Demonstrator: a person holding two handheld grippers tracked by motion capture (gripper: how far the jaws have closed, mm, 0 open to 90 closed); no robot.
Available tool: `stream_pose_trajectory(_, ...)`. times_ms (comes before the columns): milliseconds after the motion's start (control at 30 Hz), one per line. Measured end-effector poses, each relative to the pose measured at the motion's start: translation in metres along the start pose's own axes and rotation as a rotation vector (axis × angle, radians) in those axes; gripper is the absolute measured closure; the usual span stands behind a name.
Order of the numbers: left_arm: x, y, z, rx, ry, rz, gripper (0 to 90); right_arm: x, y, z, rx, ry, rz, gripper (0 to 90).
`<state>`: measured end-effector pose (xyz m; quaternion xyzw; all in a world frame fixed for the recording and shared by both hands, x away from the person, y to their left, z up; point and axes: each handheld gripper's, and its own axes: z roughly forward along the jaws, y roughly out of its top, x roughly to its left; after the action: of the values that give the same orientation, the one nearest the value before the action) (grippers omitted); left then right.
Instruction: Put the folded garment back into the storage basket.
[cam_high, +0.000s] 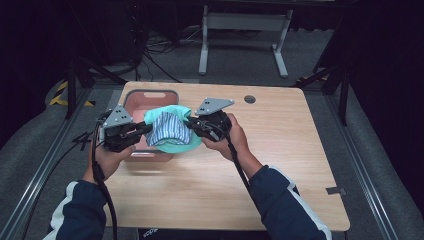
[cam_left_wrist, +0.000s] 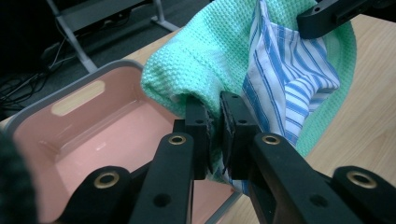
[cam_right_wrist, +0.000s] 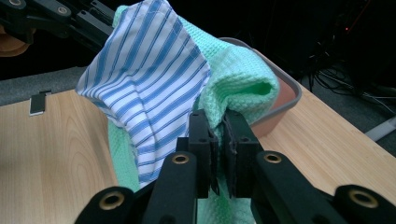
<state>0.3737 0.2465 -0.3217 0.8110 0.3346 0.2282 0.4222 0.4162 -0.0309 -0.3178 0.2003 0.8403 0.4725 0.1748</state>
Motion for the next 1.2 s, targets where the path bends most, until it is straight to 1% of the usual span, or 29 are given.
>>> stream_pose_trajectory(233, 0.009, 0.0, -0.007, 0.0, 0.028, -0.008, 82.5, 0.005, 0.014, 0.018, 0.004, 0.016, -0.01, 83.1)
stream_pose_trajectory(300, 0.013, 0.0, -0.01, -0.007, 0.04, -0.012, 82.5, 0.007, 0.017, 0.023, 0.003, 0.023, -0.009, 83.1)
stream_pose_trajectory(333, 0.014, -0.001, -0.01, -0.004, 0.038, -0.015, 82.5, 0.007, 0.019, 0.027, 0.004, 0.028, -0.007, 83.1)
stream_pose_trajectory(400, 0.018, -0.001, -0.011, 0.005, 0.053, -0.008, 82.5, 0.008, 0.021, 0.033, 0.003, 0.029, -0.006, 83.1)
stream_pose_trajectory(433, 0.018, -0.002, -0.011, 0.004, 0.053, -0.021, 82.5, 0.008, 0.022, 0.036, 0.005, 0.031, -0.002, 83.1)
stream_pose_trajectory(500, 0.022, -0.004, -0.011, 0.017, 0.061, -0.017, 82.5, 0.008, 0.023, 0.042, 0.006, 0.037, 0.003, 83.0)
stream_pose_trajectory(700, 0.032, -0.01, -0.009, 0.035, 0.081, -0.029, 82.5, 0.008, 0.028, 0.059, 0.011, 0.041, 0.018, 83.0)
stream_pose_trajectory(767, 0.033, -0.01, -0.009, 0.037, 0.087, -0.031, 82.5, 0.008, 0.029, 0.061, 0.012, 0.043, 0.018, 83.0)
stream_pose_trajectory(800, 0.036, -0.011, -0.009, 0.047, 0.089, -0.036, 82.5, 0.009, 0.03, 0.063, 0.014, 0.046, 0.02, 83.0)
stream_pose_trajectory(833, 0.038, -0.012, -0.008, 0.046, 0.095, -0.031, 82.5, 0.009, 0.031, 0.067, 0.02, 0.042, 0.018, 83.0)
stream_pose_trajectory(900, 0.04, -0.013, -0.008, 0.053, 0.101, -0.046, 82.5, 0.01, 0.031, 0.072, 0.023, 0.043, 0.017, 83.0)
stream_pose_trajectory(967, 0.043, -0.015, -0.007, 0.061, 0.113, -0.037, 82.5, 0.01, 0.031, 0.076, 0.031, 0.044, 0.019, 82.9)
stream_pose_trajectory(1000, 0.044, -0.016, -0.006, 0.063, 0.117, -0.039, 82.5, 0.01, 0.031, 0.079, 0.035, 0.042, 0.021, 82.9)
stream_pose_trajectory(1067, 0.046, -0.018, -0.006, 0.069, 0.12, -0.05, 82.5, 0.01, 0.03, 0.083, 0.036, 0.047, 0.028, 83.0)
stream_pose_trajectory(1100, 0.047, -0.019, -0.005, 0.068, 0.124, -0.056, 82.5, 0.011, 0.029, 0.088, 0.042, 0.047, 0.025, 82.9)
stream_pose_trajectory(1133, 0.048, -0.02, -0.004, 0.071, 0.127, -0.052, 82.5, 0.011, 0.029, 0.088, 0.042, 0.047, 0.025, 82.9)
stream_pose_trajectory(1167, 0.049, -0.022, -0.002, 0.075, 0.125, -0.056, 82.5, 0.011, 0.028, 0.091, 0.048, 0.045, 0.023, 82.9)
stream_pose_trajectory(1200, 0.05, -0.023, -0.001, 0.078, 0.131, -0.049, 82.5, 0.011, 0.027, 0.093, 0.056, 0.044, 0.024, 82.9)
